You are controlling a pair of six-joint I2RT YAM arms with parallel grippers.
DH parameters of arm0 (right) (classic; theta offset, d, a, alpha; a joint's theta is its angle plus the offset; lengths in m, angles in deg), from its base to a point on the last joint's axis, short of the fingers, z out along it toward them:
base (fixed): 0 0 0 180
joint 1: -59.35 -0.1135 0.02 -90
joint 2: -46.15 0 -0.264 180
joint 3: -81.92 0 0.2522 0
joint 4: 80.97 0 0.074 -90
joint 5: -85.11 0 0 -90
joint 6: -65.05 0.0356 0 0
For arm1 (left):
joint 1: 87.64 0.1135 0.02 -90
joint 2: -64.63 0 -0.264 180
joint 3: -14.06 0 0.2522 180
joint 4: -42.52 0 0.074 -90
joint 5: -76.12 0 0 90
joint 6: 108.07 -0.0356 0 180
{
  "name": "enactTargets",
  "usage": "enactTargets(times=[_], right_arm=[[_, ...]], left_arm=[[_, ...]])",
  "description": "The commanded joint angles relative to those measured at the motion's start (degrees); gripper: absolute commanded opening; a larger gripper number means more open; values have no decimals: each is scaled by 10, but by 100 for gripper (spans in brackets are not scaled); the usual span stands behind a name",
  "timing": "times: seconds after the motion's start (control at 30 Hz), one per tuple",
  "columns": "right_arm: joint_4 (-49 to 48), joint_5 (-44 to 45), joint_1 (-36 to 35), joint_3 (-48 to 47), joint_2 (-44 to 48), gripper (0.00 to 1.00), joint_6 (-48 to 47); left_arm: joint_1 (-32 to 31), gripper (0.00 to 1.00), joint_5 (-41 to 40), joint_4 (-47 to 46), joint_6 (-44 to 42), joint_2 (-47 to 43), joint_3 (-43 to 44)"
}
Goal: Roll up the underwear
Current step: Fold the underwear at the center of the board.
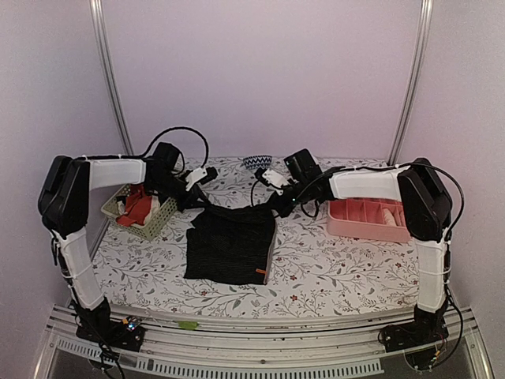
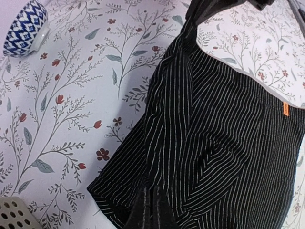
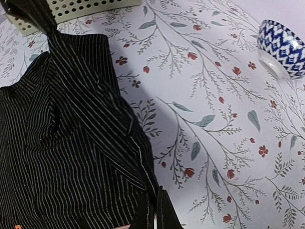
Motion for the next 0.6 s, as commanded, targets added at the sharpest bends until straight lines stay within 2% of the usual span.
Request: enactTargets(times=[0.0,0.27,0.57], right_arm=[[-21,-31,-25,25,39,0,-27],[-15,-45,-55,57,62,0,-36],[5,-85,-79,88,85,0,-2]], left_arm=[[5,0,26,-7,-21,-48,-30],[5,0,43,24,-47,-84,-85],[5,0,21,49,-100,-142,-178]])
